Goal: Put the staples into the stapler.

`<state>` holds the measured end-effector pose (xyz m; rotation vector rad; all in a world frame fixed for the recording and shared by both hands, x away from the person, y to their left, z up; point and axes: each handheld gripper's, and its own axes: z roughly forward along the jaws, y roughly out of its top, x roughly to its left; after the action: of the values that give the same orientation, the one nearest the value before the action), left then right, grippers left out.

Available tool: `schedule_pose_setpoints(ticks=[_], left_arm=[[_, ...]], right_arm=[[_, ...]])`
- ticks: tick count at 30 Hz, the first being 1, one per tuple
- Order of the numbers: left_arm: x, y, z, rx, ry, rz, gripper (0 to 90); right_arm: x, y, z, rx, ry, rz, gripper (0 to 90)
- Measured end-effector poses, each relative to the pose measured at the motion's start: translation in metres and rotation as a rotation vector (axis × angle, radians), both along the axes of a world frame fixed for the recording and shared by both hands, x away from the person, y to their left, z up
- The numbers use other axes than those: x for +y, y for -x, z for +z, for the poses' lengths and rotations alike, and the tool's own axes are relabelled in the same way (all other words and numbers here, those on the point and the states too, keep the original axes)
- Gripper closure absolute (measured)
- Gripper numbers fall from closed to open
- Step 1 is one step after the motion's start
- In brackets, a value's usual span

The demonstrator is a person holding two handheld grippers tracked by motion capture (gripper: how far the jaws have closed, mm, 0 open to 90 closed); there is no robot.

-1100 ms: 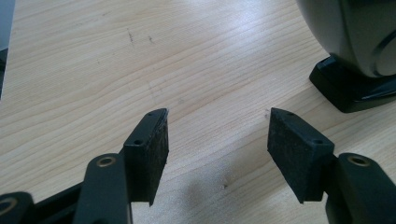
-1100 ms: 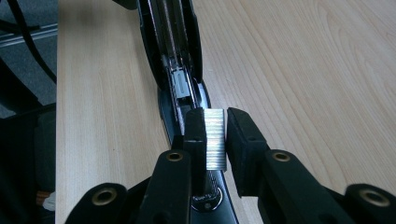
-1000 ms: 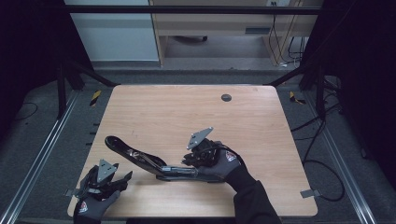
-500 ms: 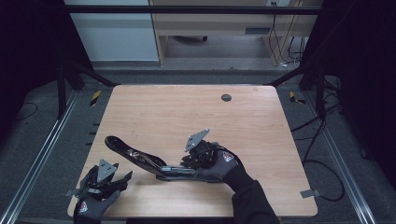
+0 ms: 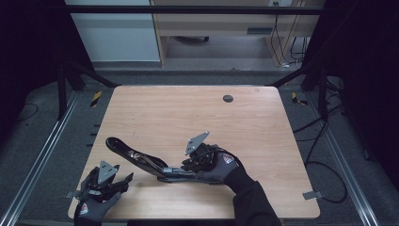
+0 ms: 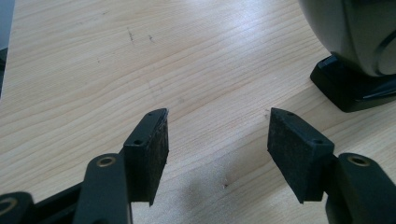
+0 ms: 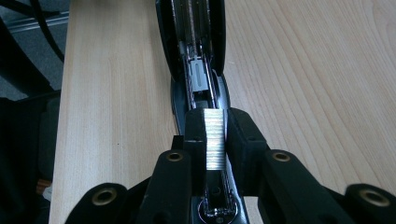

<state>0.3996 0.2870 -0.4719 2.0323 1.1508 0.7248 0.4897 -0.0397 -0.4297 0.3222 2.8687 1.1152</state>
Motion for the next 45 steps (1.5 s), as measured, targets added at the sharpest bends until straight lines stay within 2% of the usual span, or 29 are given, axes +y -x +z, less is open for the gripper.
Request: schedule_pose_setpoints(ticks=[13,45], left_arm=[[0.000,0.000,0.000,0.000,0.000,0.000,38.3],[0.000,0.000,0.000,0.001,-0.001,0.000,38.3]], right_arm=[[0.002,-0.002,-0.008,0.009,0.014,0.021,78.6],[0.003,-0.004,-0.011,0.008,0.020,0.042,78.7]])
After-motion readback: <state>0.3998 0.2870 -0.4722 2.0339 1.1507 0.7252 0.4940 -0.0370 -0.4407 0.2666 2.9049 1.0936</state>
